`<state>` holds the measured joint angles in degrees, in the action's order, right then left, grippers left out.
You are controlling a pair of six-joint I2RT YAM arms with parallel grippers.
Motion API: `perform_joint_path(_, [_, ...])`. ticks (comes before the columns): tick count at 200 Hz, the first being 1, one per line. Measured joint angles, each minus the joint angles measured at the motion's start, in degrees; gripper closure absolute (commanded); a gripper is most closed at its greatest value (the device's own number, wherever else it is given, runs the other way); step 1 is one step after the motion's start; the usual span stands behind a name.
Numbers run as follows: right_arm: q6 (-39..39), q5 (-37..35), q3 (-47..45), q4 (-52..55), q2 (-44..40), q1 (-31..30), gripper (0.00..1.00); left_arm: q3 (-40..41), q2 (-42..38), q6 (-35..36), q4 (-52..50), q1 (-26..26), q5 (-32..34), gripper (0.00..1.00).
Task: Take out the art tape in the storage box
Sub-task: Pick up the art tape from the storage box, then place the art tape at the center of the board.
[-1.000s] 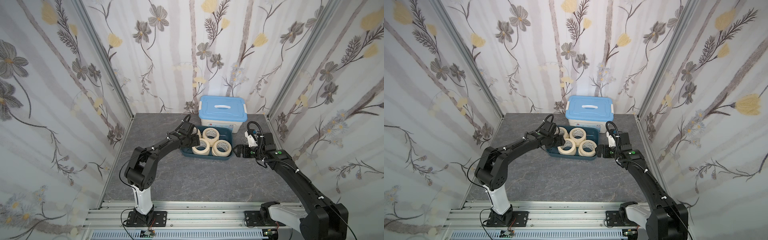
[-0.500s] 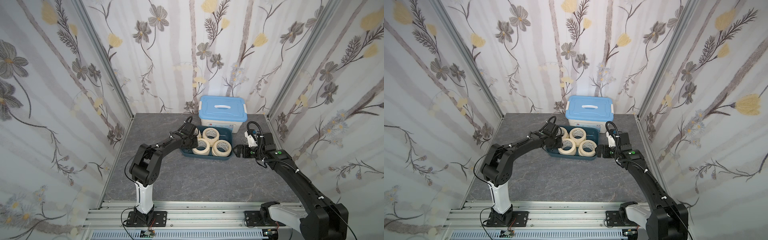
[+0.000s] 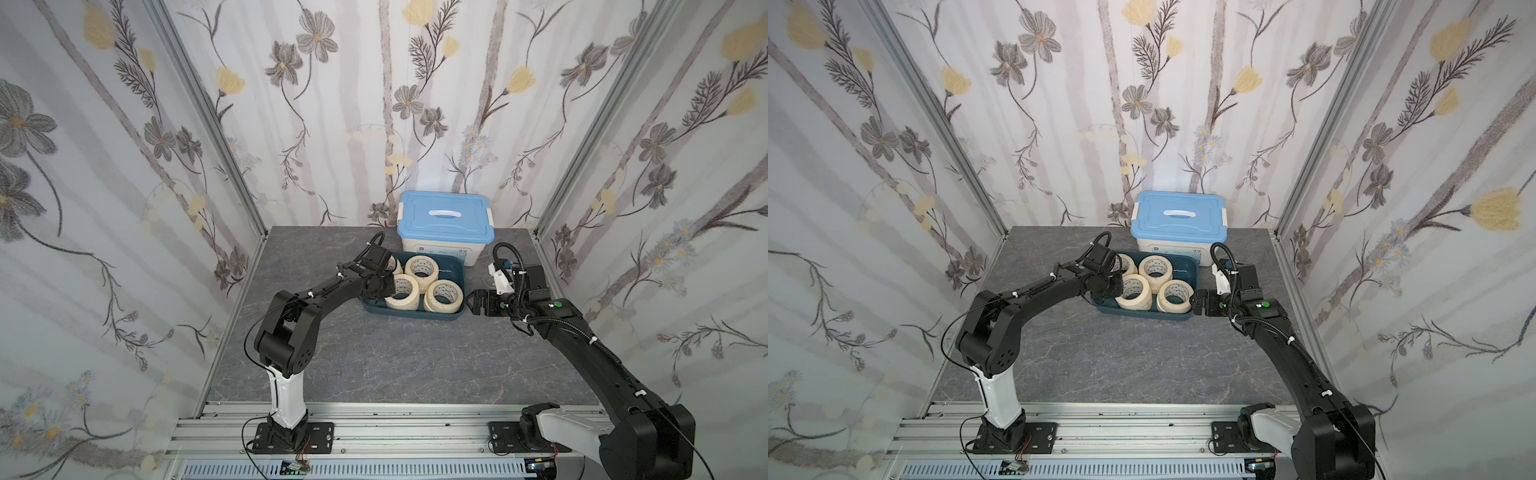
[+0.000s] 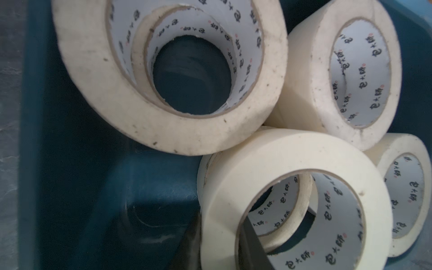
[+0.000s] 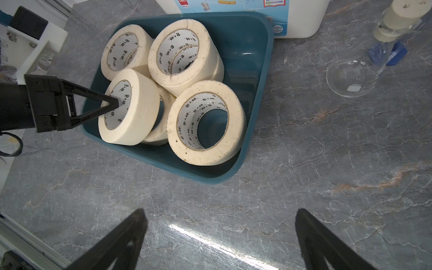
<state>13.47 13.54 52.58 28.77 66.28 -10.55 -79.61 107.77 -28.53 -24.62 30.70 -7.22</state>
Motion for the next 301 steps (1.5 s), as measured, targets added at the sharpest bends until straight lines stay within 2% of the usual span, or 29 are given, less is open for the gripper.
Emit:
perform_joint_path(80, [-0.1,0.0,0.1,0.7,-0.2,0.0,0.00,5.6,-11.2,0.1,-0.6,-2.7,-0.5,0.87])
perform_joint_path(130, [-0.5,0.0,0.1,1.1,-0.2,0.0,0.00,15.3,-22.4,0.2,-3.1,-7.6,1.1,0.87])
perform_joint_path(225, [-1.1,-0.5,2.2,1.5,1.3,-0.1,0.00,33.0,-40.0,-3.5,-7.0,-15.3,6.1,0.99])
perform_joint_path(255, [-1.1,-0.5,2.2,1.5,1.4,-0.1,0.00,35.4,-40.9,-4.2,-7.7,-17.0,6.7,1.00])
perform_joint_path(301, [-1.1,-0.5,2.2,1.5,0.8,-0.1,0.00,36.9,-37.6,-4.5,-7.2,-17.7,8.0,1.00])
